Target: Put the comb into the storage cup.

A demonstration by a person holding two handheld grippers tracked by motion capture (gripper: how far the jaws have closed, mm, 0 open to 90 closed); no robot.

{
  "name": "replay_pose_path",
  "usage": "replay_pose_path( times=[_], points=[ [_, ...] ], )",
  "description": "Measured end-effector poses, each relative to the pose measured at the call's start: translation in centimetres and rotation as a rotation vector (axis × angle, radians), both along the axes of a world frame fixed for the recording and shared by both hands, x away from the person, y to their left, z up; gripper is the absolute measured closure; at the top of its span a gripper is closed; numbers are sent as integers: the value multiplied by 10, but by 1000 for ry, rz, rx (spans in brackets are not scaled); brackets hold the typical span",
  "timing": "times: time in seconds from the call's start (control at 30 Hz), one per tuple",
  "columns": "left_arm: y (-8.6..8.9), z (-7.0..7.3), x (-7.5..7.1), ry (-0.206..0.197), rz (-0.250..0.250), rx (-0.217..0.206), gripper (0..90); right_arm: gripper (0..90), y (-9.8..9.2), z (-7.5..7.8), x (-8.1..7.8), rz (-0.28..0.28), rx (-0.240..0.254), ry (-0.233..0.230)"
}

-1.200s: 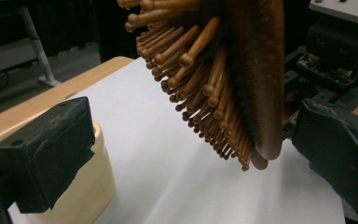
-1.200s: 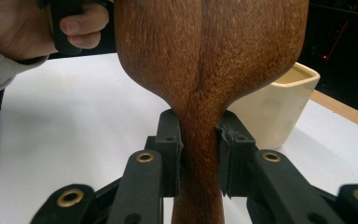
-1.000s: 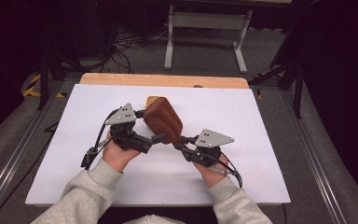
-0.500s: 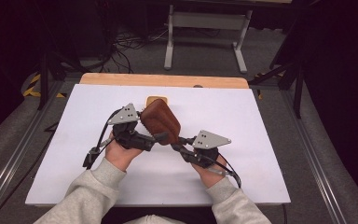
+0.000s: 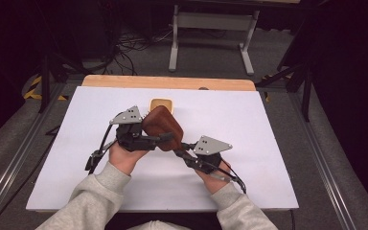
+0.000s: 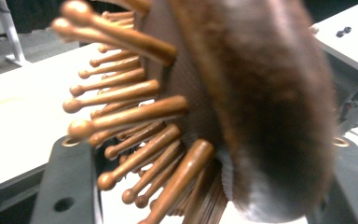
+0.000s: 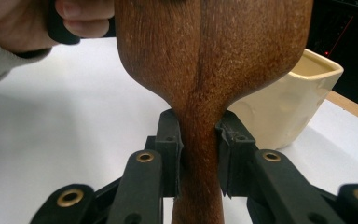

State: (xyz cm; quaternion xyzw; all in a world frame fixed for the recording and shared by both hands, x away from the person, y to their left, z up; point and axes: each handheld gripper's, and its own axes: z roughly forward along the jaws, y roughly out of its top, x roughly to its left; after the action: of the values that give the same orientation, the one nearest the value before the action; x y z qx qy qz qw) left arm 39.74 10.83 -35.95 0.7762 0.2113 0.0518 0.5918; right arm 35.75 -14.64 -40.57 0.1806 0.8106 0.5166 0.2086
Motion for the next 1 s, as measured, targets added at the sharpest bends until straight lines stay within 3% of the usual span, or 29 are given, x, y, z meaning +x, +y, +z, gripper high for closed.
replay_pose_path(
  times=[0.1, 0.23, 0.53, 0.8, 1.0],
  points=[
    [0, 1, -1, 38, -15, 16, 420, 729, 1, -2, 0, 3, -10, 4],
    [0, 1, -1, 52, -34, 18, 467, 730, 3, -4, 0, 2, -21, 2],
    [-4, 9, -9, 25, -66, 60, 556, 730, 4, -4, -1, 11, -32, -11],
    [-2, 12, -8, 44, -88, 43, 585, 719, 3, -1, -2, 26, -23, -25],
    [4, 19, -7, 33, -76, 40, 586, 468, -3, 3, -1, 56, 29, -18]
  ],
)
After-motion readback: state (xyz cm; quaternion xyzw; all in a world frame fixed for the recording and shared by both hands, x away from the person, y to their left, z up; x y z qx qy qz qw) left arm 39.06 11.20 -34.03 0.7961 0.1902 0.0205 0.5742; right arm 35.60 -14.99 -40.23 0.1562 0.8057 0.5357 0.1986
